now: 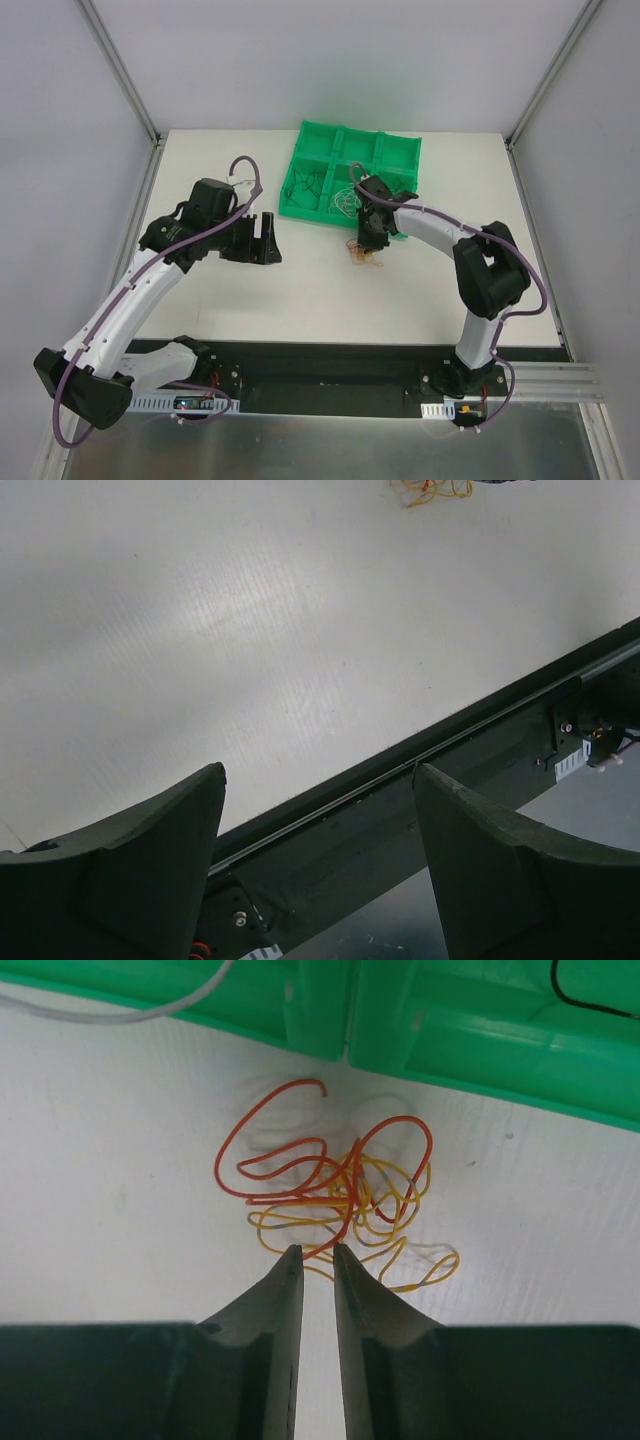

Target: Untangle the cables

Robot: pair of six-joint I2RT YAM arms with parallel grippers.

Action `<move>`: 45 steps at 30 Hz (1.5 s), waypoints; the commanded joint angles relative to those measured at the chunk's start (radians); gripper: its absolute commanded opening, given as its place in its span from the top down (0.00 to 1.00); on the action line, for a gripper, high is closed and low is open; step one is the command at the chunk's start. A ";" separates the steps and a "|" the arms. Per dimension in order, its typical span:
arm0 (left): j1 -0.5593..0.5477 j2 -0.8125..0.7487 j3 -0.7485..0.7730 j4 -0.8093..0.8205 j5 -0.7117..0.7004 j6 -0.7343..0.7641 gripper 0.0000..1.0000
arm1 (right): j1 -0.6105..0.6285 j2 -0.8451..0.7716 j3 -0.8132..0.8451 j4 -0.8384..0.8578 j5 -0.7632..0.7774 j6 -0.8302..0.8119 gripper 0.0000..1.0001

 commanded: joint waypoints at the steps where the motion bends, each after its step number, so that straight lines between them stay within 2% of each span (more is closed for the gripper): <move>1: -0.011 -0.036 0.051 -0.052 -0.021 0.046 0.25 | 0.009 0.030 0.035 -0.015 0.076 0.088 0.79; 6: -0.047 -0.034 0.053 -0.053 -0.046 0.068 0.25 | 0.015 0.033 0.052 -0.032 0.100 0.113 0.74; 10: -0.074 -0.037 0.041 -0.050 -0.046 0.069 0.24 | 0.018 0.067 0.077 -0.043 0.103 0.117 0.75; 12: -0.080 -0.045 0.027 -0.047 -0.043 0.065 0.24 | 0.022 0.080 0.086 -0.038 0.111 0.108 0.78; 16: -0.086 -0.051 0.004 -0.042 -0.026 0.050 0.23 | 0.041 0.082 0.080 -0.018 0.119 0.070 0.99; 19: -0.087 -0.040 0.005 -0.038 -0.008 0.022 0.23 | 0.061 0.042 0.062 -0.001 0.076 0.001 1.00; 21: -0.087 -0.026 0.016 -0.029 0.003 -0.004 0.23 | 0.073 -0.025 0.022 0.031 0.029 -0.053 1.00; 24: -0.086 0.010 0.022 0.005 0.023 -0.052 0.24 | 0.076 -0.151 -0.066 0.135 -0.190 -0.112 1.00; 26: -0.086 0.044 0.045 0.022 0.045 -0.091 0.26 | 0.078 -0.231 -0.124 0.178 -0.330 -0.114 1.00; 31: -0.086 0.112 0.071 0.105 0.123 -0.193 0.30 | 0.076 -0.415 -0.222 0.247 -0.563 -0.087 1.00; 37: -0.084 0.167 0.010 0.272 0.190 -0.309 0.23 | 0.036 -0.527 -0.244 0.270 -0.640 -0.084 1.00; 41: -0.086 0.178 -0.071 0.462 0.288 -0.372 0.23 | -0.013 -0.565 -0.247 0.310 -0.726 -0.045 1.00; 45: -0.087 0.217 -0.096 0.545 0.315 -0.406 0.27 | -0.040 -0.579 -0.236 0.318 -0.785 -0.030 1.00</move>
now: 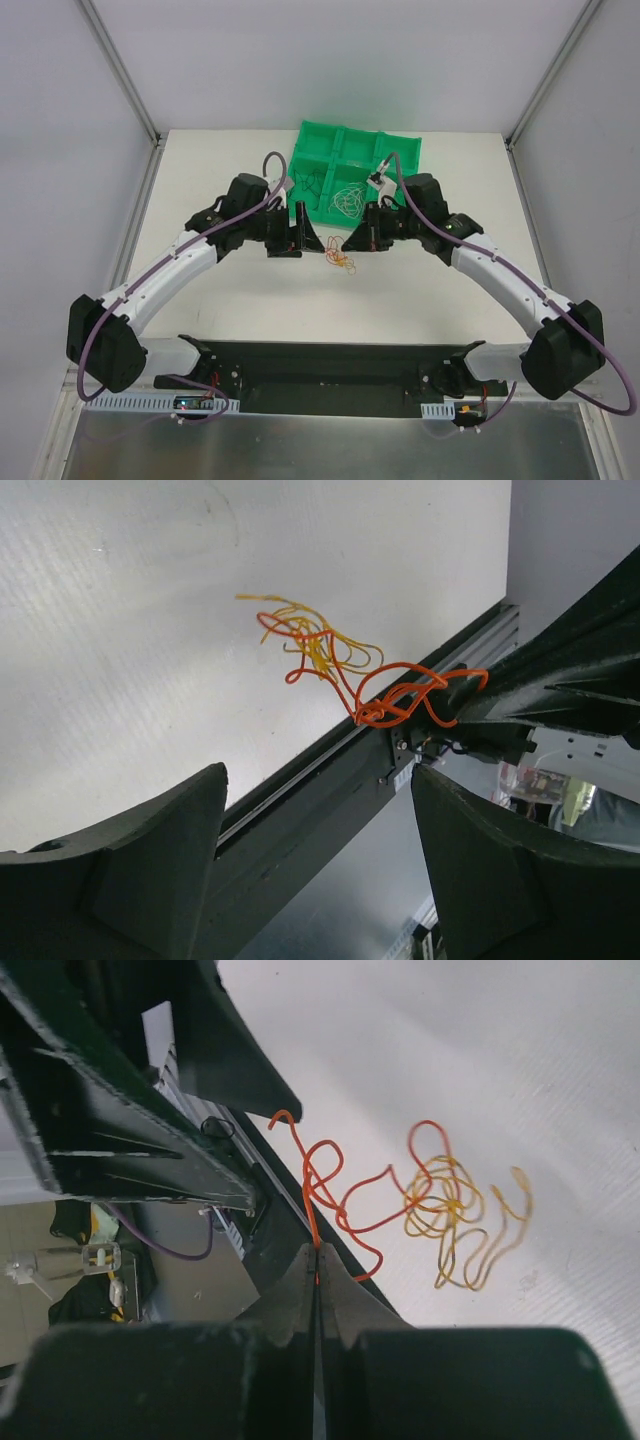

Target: Untangle the cables

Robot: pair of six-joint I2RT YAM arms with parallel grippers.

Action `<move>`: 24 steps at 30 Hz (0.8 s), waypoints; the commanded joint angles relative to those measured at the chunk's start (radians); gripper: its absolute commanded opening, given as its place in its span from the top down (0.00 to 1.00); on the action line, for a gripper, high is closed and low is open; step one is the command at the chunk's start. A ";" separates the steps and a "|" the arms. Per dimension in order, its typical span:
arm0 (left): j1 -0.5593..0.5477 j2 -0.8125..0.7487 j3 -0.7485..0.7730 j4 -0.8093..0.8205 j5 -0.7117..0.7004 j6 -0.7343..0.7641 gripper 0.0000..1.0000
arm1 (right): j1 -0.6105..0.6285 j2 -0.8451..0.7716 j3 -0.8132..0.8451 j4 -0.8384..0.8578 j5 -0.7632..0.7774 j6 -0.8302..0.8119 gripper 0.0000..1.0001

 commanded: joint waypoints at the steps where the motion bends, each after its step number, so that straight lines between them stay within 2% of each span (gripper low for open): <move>1: -0.008 0.051 -0.015 0.185 0.097 -0.082 0.28 | -0.022 -0.049 0.011 0.056 -0.115 0.019 1.00; 4: -0.021 0.116 0.022 0.209 0.137 -0.108 0.28 | -0.029 -0.045 0.031 0.008 -0.123 -0.015 1.00; 8: -0.080 0.154 0.092 0.212 0.115 -0.061 0.26 | -0.030 -0.036 0.048 -0.024 -0.133 -0.032 1.00; 9: -0.091 0.166 0.100 0.212 0.114 -0.051 0.35 | -0.030 -0.036 0.050 -0.023 -0.133 -0.029 1.00; 11: -0.090 0.180 0.114 0.187 0.120 -0.051 0.69 | -0.030 -0.040 0.048 -0.017 -0.110 -0.022 1.00; 12: -0.090 0.179 0.119 0.170 0.103 -0.054 0.79 | -0.030 -0.043 0.045 -0.018 -0.087 -0.022 1.00; 16: -0.090 0.136 0.108 0.166 0.080 -0.036 1.00 | -0.016 -0.045 0.076 -0.156 0.067 -0.105 1.00; 24: -0.090 0.015 0.120 0.102 -0.012 0.047 1.00 | 0.053 -0.072 0.099 -0.294 0.354 -0.180 1.00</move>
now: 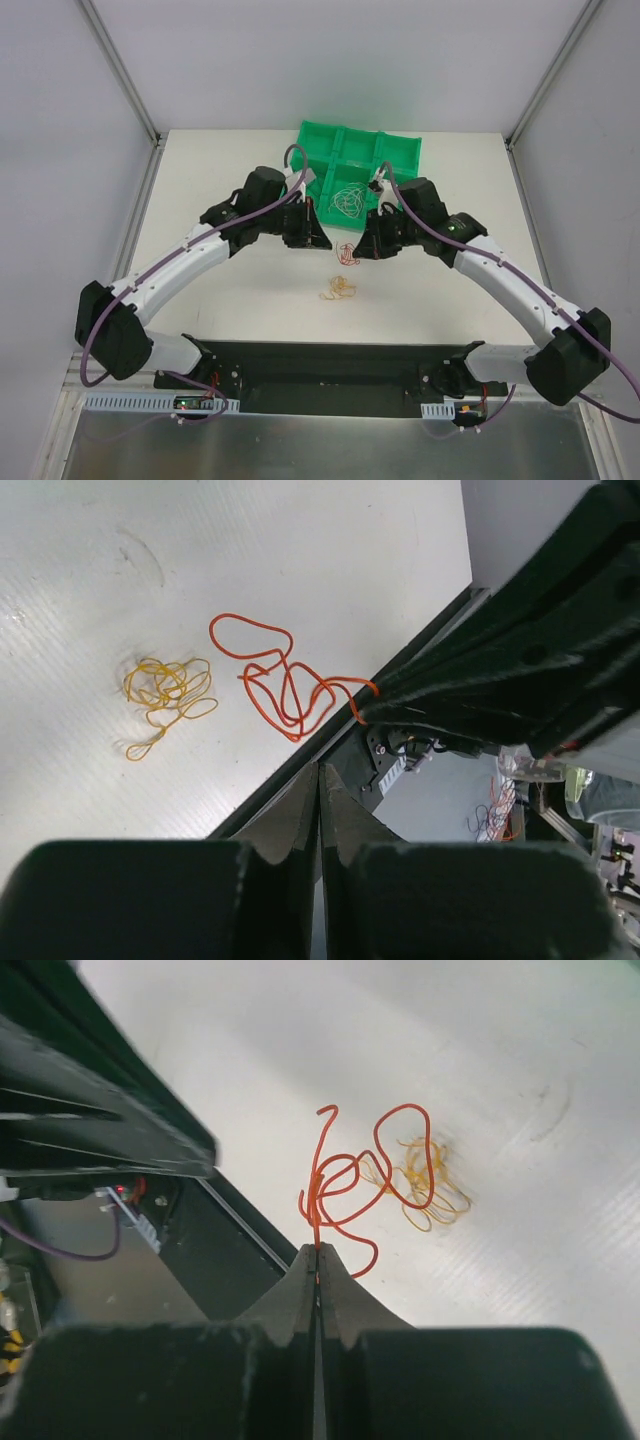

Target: Untangle the cables

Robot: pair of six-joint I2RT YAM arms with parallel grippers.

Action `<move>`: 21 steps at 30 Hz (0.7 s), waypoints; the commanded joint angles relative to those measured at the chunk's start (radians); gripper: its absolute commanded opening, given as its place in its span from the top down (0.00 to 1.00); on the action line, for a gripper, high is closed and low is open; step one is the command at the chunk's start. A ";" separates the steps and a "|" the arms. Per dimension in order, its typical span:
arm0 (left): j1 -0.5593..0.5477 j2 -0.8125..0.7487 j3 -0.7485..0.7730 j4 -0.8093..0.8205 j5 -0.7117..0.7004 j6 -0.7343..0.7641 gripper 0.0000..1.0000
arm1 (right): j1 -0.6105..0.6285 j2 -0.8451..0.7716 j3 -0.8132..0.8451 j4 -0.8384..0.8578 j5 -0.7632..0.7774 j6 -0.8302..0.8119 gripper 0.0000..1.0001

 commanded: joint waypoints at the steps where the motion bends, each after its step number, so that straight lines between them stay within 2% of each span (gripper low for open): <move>1: 0.000 -0.113 0.045 -0.012 -0.043 0.075 1.00 | 0.029 -0.048 0.035 -0.087 0.182 -0.053 0.99; 7: 0.000 -0.158 0.056 -0.029 -0.006 0.126 0.98 | 0.034 -0.051 0.044 -0.058 0.012 -0.058 1.00; 8: 0.000 -0.161 0.057 -0.029 0.011 0.141 0.87 | 0.032 -0.049 0.046 -0.051 -0.075 -0.073 1.00; 10: 0.000 -0.159 0.066 -0.029 0.055 0.182 0.52 | 0.022 -0.037 0.052 -0.034 -0.227 -0.092 0.99; 12: 0.000 -0.155 0.066 -0.029 0.092 0.212 0.35 | 0.014 -0.018 0.063 -0.034 -0.333 -0.093 1.00; 15: 0.003 -0.124 0.063 -0.026 0.173 0.229 0.31 | 0.013 -0.008 0.069 -0.028 -0.418 -0.093 1.00; 21: 0.000 -0.055 0.059 -0.005 0.371 0.212 0.34 | -0.003 -0.017 0.057 0.011 -0.487 -0.052 1.00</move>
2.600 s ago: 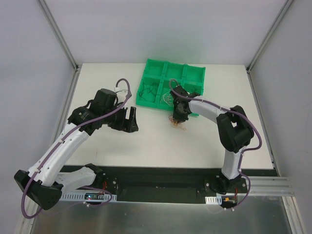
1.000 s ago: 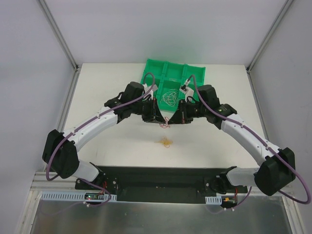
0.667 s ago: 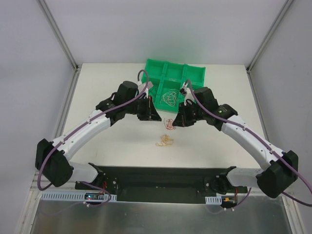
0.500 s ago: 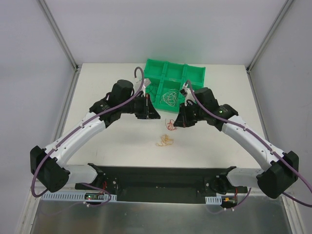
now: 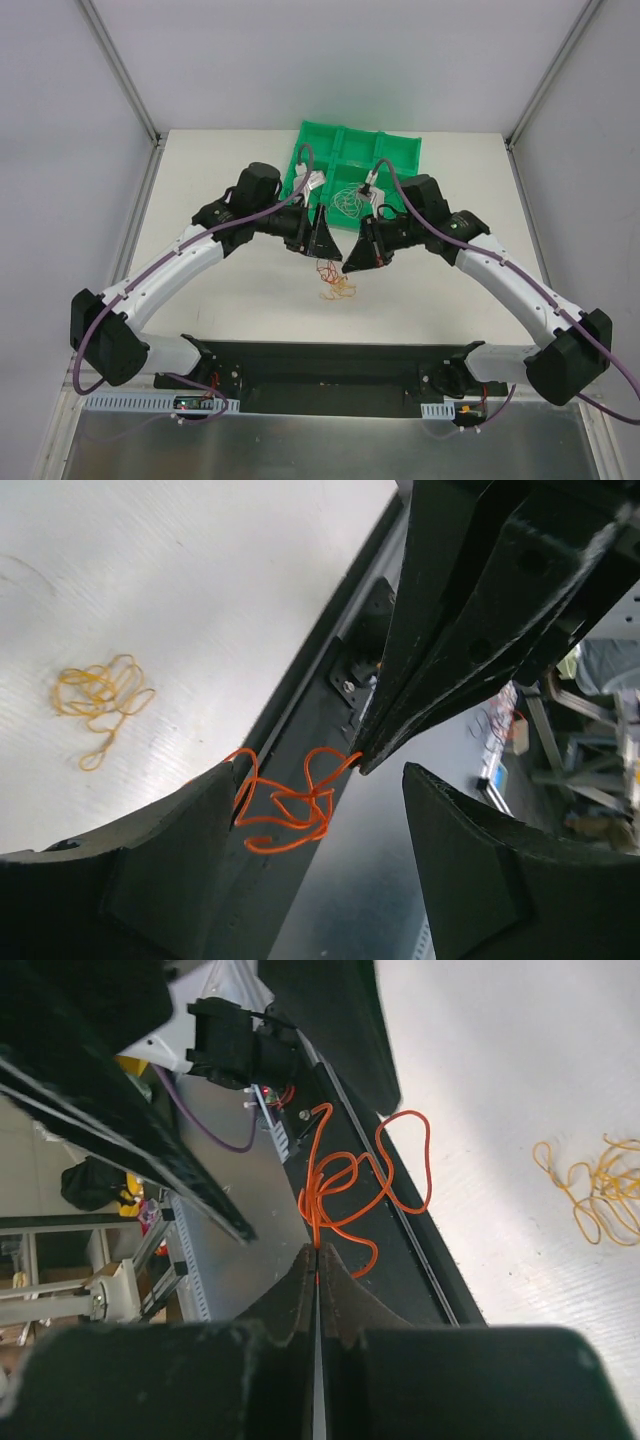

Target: Untangle the cables

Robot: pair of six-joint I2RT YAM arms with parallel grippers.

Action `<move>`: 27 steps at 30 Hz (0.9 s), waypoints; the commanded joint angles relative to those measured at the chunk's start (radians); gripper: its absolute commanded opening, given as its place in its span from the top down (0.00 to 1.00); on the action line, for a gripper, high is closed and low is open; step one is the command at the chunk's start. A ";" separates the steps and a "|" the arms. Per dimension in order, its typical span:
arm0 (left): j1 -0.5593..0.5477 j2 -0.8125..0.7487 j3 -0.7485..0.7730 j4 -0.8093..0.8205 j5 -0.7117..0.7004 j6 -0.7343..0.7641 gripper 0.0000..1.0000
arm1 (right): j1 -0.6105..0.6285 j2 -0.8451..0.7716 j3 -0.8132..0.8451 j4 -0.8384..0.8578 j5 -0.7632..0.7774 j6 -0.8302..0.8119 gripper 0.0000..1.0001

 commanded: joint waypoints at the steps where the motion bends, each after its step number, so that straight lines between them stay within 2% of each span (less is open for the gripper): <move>1: -0.002 0.037 0.013 0.043 0.207 0.012 0.33 | -0.018 -0.014 0.026 0.064 -0.129 0.023 1.00; 6: -0.020 0.047 -0.013 0.095 0.337 -0.020 0.38 | -0.033 -0.025 0.013 0.136 -0.139 0.089 1.00; 7: -0.022 0.047 -0.018 0.095 0.351 -0.022 0.45 | -0.032 -0.025 0.015 0.136 -0.120 0.090 1.00; 10: -0.023 0.035 -0.030 0.098 0.322 -0.017 0.74 | -0.033 -0.026 0.033 0.084 0.007 0.075 1.00; 15: -0.023 0.033 -0.015 0.100 0.264 -0.028 0.99 | -0.021 -0.032 0.050 0.022 0.211 0.052 0.99; 17: -0.023 0.041 0.004 0.100 0.261 -0.032 1.00 | -0.006 -0.041 0.044 0.031 0.266 0.058 0.99; 19: -0.023 0.046 0.016 0.104 0.264 -0.041 1.00 | 0.013 -0.052 0.030 0.068 0.298 0.071 0.91; 27: -0.023 0.066 0.060 0.146 0.305 -0.098 1.00 | 0.068 -0.060 -0.032 0.234 0.337 0.121 0.72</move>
